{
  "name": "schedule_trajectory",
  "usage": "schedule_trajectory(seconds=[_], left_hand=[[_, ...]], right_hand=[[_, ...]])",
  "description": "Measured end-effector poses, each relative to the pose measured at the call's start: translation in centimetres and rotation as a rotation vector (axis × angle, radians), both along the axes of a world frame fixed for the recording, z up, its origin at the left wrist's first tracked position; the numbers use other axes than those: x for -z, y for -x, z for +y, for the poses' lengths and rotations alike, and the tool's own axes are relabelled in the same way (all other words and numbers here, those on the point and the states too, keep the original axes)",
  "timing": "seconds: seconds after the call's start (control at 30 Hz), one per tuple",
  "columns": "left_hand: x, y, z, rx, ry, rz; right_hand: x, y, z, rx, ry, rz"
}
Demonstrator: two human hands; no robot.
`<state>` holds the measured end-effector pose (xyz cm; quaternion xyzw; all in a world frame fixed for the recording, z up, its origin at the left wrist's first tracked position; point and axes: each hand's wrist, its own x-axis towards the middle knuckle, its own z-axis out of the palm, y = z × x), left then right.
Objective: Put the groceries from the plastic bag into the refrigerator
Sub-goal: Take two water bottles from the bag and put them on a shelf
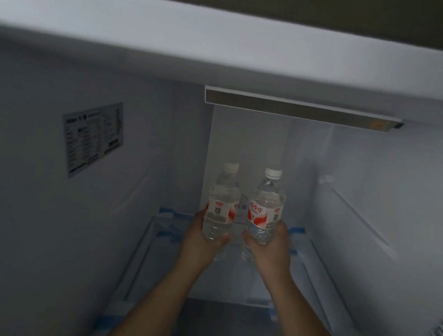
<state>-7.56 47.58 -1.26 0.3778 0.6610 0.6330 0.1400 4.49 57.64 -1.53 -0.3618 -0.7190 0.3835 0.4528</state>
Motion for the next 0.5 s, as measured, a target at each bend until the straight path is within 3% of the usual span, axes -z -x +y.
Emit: schedule_trajectory(seconds=[0.33, 0.5], left_hand=[[-0.6, -0.3, -0.5, 0.033, 0.068, 0.02], [0.5, -1.6, -2.4, -0.023, 0.007, -0.095]], right_hand=[[-1.5, -1.6, -2.3, 0.03, 0.111, -0.042], [-2.0, -4.3, -4.8, 0.057, 0.222, -0.034]])
